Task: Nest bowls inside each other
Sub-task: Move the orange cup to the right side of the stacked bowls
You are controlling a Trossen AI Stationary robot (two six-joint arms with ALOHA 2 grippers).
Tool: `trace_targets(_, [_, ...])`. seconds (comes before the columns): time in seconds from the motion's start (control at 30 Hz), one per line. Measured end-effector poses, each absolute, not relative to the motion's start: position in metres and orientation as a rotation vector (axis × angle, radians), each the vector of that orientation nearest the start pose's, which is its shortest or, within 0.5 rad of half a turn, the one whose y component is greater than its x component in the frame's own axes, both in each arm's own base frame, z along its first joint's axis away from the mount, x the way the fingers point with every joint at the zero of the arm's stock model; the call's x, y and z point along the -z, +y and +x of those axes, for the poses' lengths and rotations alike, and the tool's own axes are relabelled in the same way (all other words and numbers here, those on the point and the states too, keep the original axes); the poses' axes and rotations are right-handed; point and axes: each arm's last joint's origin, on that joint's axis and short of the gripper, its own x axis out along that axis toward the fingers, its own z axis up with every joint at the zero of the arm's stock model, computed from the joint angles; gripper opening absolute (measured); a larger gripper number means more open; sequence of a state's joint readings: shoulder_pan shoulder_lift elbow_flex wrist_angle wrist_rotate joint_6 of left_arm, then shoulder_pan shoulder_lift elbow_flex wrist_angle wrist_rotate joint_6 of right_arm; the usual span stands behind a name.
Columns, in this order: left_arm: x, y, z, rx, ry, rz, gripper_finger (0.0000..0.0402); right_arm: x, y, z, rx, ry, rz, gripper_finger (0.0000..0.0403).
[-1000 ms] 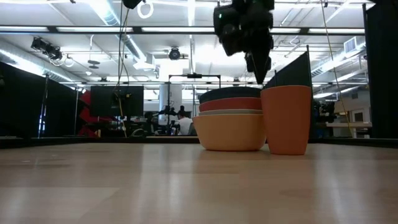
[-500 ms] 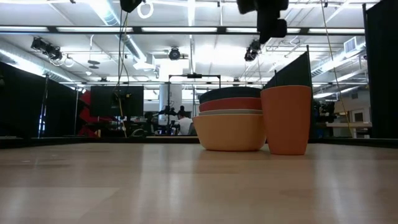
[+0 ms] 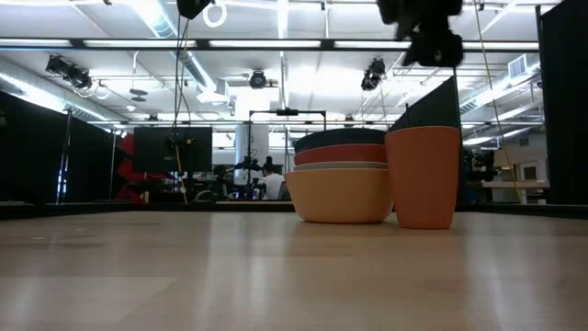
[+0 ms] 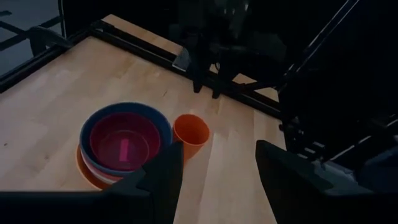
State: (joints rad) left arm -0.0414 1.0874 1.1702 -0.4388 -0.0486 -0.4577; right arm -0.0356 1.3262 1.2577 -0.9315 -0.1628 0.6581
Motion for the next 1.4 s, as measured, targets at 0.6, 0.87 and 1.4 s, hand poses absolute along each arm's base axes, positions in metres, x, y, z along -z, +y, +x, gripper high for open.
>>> trace_targets(0.6, [-0.384, -0.009, 0.227, -0.071, 0.352, -0.46, 0.0188, -0.272, 0.005, 0.244, 0.26, 1.095, 0.766, 0.0184])
trace_targets(0.87, [-0.384, -0.009, 0.227, -0.07, 0.352, -0.462, 0.0188, -0.259, 0.004, 0.245, 0.258, 1.098, 0.78, 0.018])
trace_targets(1.4, [-0.384, -0.009, 0.227, -0.07, 0.352, -0.467, 0.0188, -0.231, -0.002, 0.257, 0.266, 1.162, 0.775, 0.0181])
